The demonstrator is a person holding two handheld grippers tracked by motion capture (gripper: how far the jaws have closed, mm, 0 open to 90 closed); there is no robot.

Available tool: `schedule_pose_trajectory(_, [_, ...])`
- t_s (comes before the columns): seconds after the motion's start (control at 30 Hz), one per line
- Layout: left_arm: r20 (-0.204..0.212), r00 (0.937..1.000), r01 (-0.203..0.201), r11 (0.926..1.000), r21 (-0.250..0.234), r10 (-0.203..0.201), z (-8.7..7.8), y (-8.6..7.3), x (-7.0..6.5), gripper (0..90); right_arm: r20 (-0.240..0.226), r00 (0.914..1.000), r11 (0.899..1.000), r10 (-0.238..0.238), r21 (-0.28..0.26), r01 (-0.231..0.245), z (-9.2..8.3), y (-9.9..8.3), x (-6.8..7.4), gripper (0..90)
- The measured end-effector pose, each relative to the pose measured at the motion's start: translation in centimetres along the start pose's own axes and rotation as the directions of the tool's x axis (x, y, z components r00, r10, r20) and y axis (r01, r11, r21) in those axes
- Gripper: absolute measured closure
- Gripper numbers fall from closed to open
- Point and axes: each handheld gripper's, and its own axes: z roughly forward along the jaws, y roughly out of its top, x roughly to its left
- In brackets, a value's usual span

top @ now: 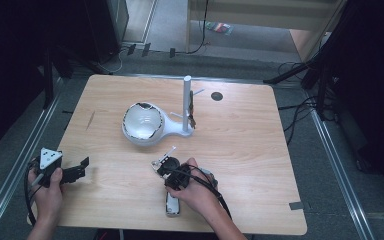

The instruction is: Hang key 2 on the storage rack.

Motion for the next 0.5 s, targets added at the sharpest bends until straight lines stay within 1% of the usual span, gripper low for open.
schedule_pose_trajectory(0.17, [0.000,1.0000,-0.001,1.0000,0.000,0.001,0.0,0.0,0.0,4.7,-0.001,1.0000,1.000,0.000,-0.011,0.000,-0.2,0.0,0.0,82.4])
schedule_pose_trajectory(0.2, [0.000,1.0000,-0.001,1.0000,-0.002,0.001,0.0,0.0,0.0,4.7,0.001,1.0000,1.000,0.007,-0.014,-0.007,-0.3,0.0,0.0,82.4])
schedule_pose_trajectory(0.23, [0.000,1.0000,-0.002,1.0000,0.000,0.002,0.0,0.0,0.0,4.7,-0.001,1.0000,1.000,0.002,-0.022,-0.002,-0.4,0.0,-0.1,82.4])
schedule_pose_trajectory(0.37, [0.000,1.0000,-0.001,1.0000,0.000,0.001,0.0,0.0,0.0,4.7,-0.004,1.0000,0.999,0.006,-0.040,-0.006,-0.8,-0.1,-0.3,82.4])
schedule_pose_trajectory(0.4, [0.000,1.0000,-0.001,1.0000,0.000,0.001,0.0,0.0,0.0,4.7,-0.002,0.9999,0.999,0.017,-0.042,-0.017,-0.9,-0.1,-0.2,82.4])
schedule_pose_trajectory(0.5, [0.001,1.0000,-0.001,1.0000,0.000,0.001,0.0,0.0,0.0,4.7,-0.002,0.9999,0.998,0.017,-0.057,-0.017,-1.1,-0.1,-0.3,82.6])
